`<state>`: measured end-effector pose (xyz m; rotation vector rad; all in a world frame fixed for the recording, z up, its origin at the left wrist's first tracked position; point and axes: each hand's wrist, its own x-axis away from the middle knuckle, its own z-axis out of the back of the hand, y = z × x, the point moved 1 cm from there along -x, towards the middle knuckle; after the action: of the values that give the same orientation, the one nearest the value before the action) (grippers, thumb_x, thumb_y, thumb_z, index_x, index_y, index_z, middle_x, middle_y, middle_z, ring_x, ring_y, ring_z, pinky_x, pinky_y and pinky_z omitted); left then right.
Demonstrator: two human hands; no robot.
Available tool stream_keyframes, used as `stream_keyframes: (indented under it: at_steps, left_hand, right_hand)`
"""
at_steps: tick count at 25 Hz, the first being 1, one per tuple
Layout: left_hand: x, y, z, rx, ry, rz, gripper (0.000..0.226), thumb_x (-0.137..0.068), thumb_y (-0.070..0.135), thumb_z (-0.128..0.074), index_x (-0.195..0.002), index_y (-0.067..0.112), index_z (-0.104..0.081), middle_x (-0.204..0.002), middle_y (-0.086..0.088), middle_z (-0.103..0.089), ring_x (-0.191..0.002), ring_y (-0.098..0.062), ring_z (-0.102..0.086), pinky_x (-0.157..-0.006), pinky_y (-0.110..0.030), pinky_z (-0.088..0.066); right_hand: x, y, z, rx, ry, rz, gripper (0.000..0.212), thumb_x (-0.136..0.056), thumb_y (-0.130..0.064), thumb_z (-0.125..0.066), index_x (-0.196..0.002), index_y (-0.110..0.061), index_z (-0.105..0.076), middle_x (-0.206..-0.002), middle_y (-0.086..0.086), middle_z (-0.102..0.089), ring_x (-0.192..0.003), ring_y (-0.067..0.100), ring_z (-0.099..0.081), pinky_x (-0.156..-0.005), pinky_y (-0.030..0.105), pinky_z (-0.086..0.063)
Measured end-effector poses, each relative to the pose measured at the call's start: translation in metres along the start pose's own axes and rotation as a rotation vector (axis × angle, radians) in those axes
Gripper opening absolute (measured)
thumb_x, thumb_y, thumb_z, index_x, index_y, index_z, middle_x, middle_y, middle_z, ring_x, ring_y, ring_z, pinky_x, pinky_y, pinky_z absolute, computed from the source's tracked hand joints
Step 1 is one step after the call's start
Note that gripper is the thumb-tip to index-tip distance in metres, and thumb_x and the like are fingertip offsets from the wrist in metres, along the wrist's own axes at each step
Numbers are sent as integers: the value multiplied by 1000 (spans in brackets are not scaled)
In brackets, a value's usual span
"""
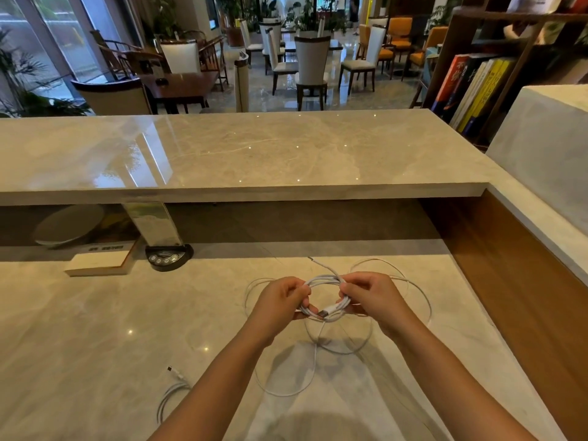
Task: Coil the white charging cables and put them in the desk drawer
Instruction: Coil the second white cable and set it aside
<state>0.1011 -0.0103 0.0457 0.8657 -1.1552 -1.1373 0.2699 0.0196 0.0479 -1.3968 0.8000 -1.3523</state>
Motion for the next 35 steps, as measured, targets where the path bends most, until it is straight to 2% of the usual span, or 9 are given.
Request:
stream_keyframes:
  at_steps: [2,5,7,9,15,19,25,30,35]
  left_hand:
    - [-1,-10,5,13,38,7,20,-94,6,-46,-86,-3,-61,-69,-6,-60,-55,-1,-64,-58,-17,-52]
    - [9,-26,23,-156,174,-135,21,-90,16,-57,-109,11,-62,-97,6,-66,-85,2,-63,-80,-24,-53]
    - [25,-35,44,-537,269,-509,41,-87,25,-61,-127,22,-51,-123,12,-57,-116,-4,-51,-99,-24,-43]
    - [38,-41,58,-986,140,-871,50,-82,28,-66,-129,21,-51,-131,4,-57,-126,-14,-47,-103,-27,-37]
    - [64,-60,94,-1156,42,-1038,18,-88,18,-56,-102,11,-65,-95,-8,-71,-89,-22,-66,-71,-32,-55]
    - [96,-89,129,-1253,-20,-974,32,-85,12,-59,-117,11,-52,-110,-8,-68,-105,-22,-61,-83,-32,-52]
    - [159,-144,186,-1345,-205,-575,65,-92,62,-31,-142,21,-36,-145,0,-43,-136,-14,-35,-109,-37,-26]
    - [173,-182,196,-1313,-237,-450,68,-91,64,-26,-147,25,-23,-149,-2,-38,-139,-16,-30,-111,-43,-31]
    - [155,-200,195,-1273,-229,-402,68,-92,65,-24,-147,26,-22,-153,-1,-30,-142,-14,-19,-116,-39,-13]
  right_hand:
    - [-2,0,-9,36,-10,3,10,-86,0,-59,-88,-6,-67,-71,10,-66,-59,14,-65,-52,20,-55]
    - [-9,-3,-21,59,-85,-40,12,-84,2,-61,-94,-2,-67,-75,11,-69,-55,10,-67,-49,19,-54]
    - [-12,-8,-29,92,-117,-19,14,-84,3,-61,-97,3,-67,-76,13,-69,-54,11,-65,-49,19,-54]
    - [-11,-12,-39,121,-166,1,13,-84,3,-61,-95,2,-68,-75,13,-68,-57,14,-65,-50,19,-55]
    - [1,-16,-85,136,-332,-1,17,-84,3,-61,-100,2,-65,-76,15,-67,-61,17,-69,-53,22,-56]
    - [8,-6,-119,207,-436,-54,19,-85,1,-61,-104,2,-63,-75,14,-65,-59,14,-64,-52,20,-55]
    - [29,33,-201,306,-510,-119,15,-83,0,-63,-98,-4,-62,-80,18,-65,-62,21,-62,-55,24,-58]
    - [32,71,-238,361,-416,-149,17,-81,1,-62,-96,-3,-67,-72,10,-65,-64,25,-66,-70,41,-60]
    - [25,85,-245,413,-241,-140,10,-78,-1,-62,-84,-8,-67,-67,12,-66,-58,29,-66,-64,44,-60]
